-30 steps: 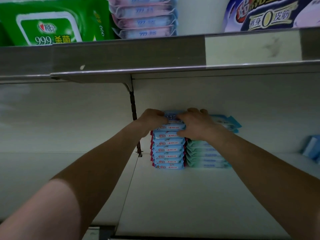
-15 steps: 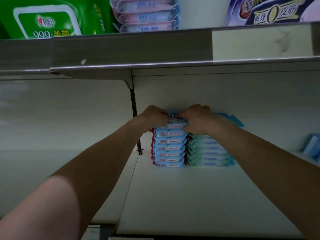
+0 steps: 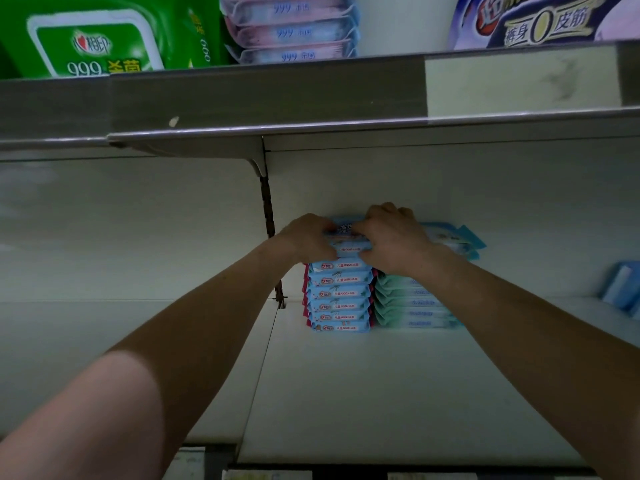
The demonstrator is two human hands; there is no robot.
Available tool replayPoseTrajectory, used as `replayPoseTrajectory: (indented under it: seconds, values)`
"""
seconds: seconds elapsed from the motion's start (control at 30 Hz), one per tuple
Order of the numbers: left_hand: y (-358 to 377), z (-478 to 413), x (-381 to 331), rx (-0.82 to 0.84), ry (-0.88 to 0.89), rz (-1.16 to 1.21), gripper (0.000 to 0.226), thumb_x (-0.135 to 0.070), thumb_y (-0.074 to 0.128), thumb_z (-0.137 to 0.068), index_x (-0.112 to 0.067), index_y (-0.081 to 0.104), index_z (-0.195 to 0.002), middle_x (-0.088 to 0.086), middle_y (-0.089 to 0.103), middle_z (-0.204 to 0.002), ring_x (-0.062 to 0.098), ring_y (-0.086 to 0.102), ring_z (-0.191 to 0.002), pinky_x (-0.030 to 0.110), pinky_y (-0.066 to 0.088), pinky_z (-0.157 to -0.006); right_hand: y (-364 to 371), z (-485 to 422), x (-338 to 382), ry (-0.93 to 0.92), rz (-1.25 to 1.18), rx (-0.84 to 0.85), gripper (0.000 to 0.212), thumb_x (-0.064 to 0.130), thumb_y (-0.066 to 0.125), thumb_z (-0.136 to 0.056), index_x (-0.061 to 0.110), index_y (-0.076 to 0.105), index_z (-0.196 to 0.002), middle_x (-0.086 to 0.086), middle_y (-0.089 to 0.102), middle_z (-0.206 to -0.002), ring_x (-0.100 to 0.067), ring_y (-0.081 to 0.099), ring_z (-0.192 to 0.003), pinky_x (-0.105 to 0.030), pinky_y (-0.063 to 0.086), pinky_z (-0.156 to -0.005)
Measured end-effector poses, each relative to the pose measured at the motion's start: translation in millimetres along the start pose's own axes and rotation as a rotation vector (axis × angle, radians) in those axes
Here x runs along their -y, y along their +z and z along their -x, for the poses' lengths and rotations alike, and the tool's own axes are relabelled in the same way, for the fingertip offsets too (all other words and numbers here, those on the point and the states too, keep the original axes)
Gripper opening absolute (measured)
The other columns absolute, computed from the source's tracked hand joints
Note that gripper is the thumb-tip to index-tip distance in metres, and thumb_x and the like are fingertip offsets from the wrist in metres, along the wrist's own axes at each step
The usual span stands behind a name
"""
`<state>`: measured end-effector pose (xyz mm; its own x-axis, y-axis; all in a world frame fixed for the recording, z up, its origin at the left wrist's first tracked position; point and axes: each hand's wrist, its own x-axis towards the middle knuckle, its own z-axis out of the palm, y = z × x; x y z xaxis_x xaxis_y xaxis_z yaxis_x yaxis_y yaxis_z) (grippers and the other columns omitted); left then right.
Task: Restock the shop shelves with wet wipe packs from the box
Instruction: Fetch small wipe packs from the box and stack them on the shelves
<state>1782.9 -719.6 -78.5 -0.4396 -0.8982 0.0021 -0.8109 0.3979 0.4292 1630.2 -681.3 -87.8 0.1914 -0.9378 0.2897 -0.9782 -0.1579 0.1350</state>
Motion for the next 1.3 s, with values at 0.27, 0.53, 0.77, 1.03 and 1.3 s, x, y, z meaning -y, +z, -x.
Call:
replayPoseTrajectory:
  seconds: [0.27, 0.53, 0.77, 1.03, 1.3]
  values:
    - [2, 2, 10, -0.016, 0.01, 0.032, 0.059, -0.005, 0.063, -0.088, -0.008, 0.041, -0.142, 0.015, 0.057, -0.126, 0.032, 0.06, -0.11, 0.038, 0.053, -0.081, 2, -4, 7, 0.004, -0.084, -0.067, 0.031, 0.019, 0.051, -0.096, 0.02, 0.063, -0.125, -0.005, 0.057, -0.121, -0.025, 0.041, -0.119, -0.036, 0.031, -0.096]
    - [11, -2, 18, -0.063, -0.023, -0.211, 0.069, -0.029, 0.07, -0.084, -0.025, 0.038, -0.145, 0.01, 0.056, -0.129, 0.027, 0.057, -0.113, 0.047, 0.05, -0.095, 12, -4, 18, 0.081, -0.058, -0.097, 0.028, 0.013, 0.052, -0.094, 0.017, 0.064, -0.119, -0.005, 0.056, -0.121, -0.024, 0.047, -0.114, -0.035, 0.033, -0.092]
    - [15, 5, 15, -0.094, -0.068, -0.322, 0.062, -0.036, 0.061, -0.091, -0.03, 0.033, -0.146, 0.012, 0.045, -0.126, 0.029, 0.054, -0.113, 0.049, 0.047, -0.096, 4, -1, 28, 0.115, -0.002, -0.031, 0.027, 0.011, 0.053, -0.092, 0.012, 0.062, -0.118, -0.008, 0.056, -0.116, -0.026, 0.047, -0.112, -0.039, 0.034, -0.097]
    - [12, 32, 19, -0.23, -0.1, -0.313, 0.058, -0.03, 0.061, -0.091, -0.02, 0.038, -0.143, 0.012, 0.045, -0.127, 0.029, 0.053, -0.114, 0.041, 0.047, -0.095, -12, 13, 53, 0.018, 0.012, -0.094, 0.02, 0.018, 0.052, -0.093, 0.01, 0.063, -0.107, -0.01, 0.059, -0.109, -0.029, 0.047, -0.111, -0.037, 0.033, -0.093]
    - [-7, 86, 41, -0.293, -0.307, -0.394, 0.056, -0.024, 0.059, -0.091, -0.02, 0.038, -0.143, 0.01, 0.047, -0.129, 0.028, 0.051, -0.116, 0.039, 0.046, -0.092, -22, 11, 99, -0.145, -0.02, -0.08, 0.027, 0.016, 0.051, -0.093, 0.011, 0.063, -0.117, -0.008, 0.06, -0.117, -0.027, 0.046, -0.114, -0.037, 0.032, -0.097]
